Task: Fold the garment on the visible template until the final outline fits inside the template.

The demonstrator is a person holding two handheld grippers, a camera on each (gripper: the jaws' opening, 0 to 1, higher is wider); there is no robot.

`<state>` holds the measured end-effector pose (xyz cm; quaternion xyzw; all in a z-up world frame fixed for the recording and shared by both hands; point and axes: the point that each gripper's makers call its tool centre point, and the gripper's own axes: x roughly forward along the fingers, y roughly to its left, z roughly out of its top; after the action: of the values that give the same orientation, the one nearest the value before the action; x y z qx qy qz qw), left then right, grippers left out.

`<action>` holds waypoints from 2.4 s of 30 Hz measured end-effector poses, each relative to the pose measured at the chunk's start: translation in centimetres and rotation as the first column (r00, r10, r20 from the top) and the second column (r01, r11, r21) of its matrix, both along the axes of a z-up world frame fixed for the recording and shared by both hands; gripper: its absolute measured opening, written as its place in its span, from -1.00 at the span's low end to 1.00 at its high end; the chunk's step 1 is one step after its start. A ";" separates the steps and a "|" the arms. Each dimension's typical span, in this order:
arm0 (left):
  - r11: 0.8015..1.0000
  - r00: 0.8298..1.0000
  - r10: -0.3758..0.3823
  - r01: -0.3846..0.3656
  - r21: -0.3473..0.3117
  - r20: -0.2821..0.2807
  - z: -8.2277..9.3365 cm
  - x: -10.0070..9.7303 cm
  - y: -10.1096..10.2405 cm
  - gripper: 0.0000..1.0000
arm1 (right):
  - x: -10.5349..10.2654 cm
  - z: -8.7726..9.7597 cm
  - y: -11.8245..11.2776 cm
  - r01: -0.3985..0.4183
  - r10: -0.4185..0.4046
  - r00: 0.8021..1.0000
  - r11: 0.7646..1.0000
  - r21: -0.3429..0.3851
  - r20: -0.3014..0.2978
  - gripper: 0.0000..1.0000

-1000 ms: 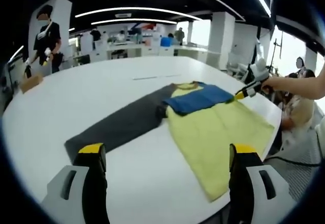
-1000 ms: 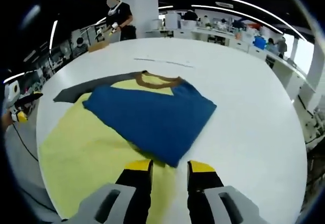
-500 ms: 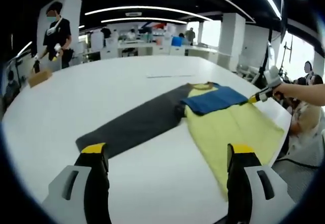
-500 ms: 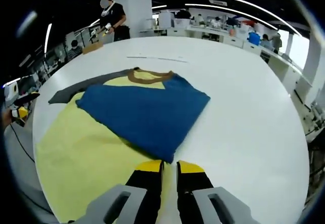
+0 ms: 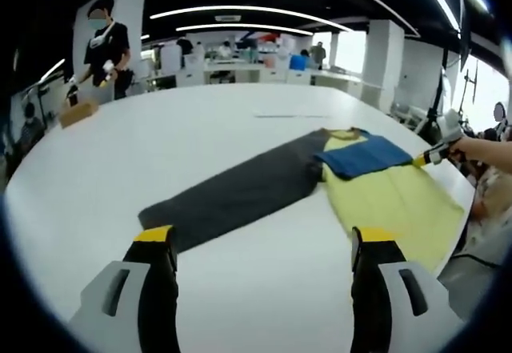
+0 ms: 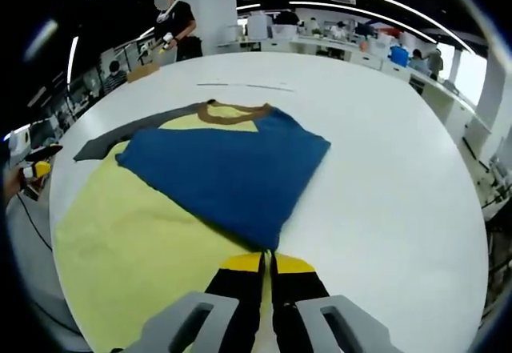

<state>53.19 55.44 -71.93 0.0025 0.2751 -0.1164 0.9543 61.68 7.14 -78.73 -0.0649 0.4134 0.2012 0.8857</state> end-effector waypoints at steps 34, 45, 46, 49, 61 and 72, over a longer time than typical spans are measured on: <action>0.976 0.976 0.210 -0.206 0.074 -0.056 -3.0 1.8 6.7 0.21 | -1.2 6.1 2.9 -0.150 0.116 0.975 0.972 0.180 0.189 0.65; 0.955 0.952 0.296 -0.291 0.062 -0.082 -3.9 1.0 6.6 0.04 | -3.2 8.1 5.4 -0.278 0.228 0.944 0.938 0.206 0.237 0.87; 0.953 0.950 0.301 -0.297 0.061 -0.078 -3.9 1.0 6.6 0.01 | -3.3 8.3 5.6 -0.286 0.234 0.942 0.935 0.209 0.241 0.88; 0.946 0.943 0.323 -0.318 0.065 -0.079 -4.0 1.0 6.8 -0.03 | -3.9 8.9 6.1 -0.304 0.248 0.935 0.929 0.213 0.254 0.90; 0.898 0.891 0.440 -0.438 0.048 -0.112 -5.5 1.2 9.3 -0.37 | -5.9 9.4 6.4 -0.309 0.257 0.932 0.932 0.190 0.255 0.90; 0.892 0.888 0.452 -0.448 0.063 -0.085 -5.6 1.9 10.0 -0.52 | -6.6 9.7 5.6 -0.274 0.221 0.939 0.945 0.182 0.265 0.89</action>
<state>55.07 65.49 -77.53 -0.0472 0.3170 0.1137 0.9404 55.10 12.78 -69.06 -0.0440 0.2671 0.3457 0.8985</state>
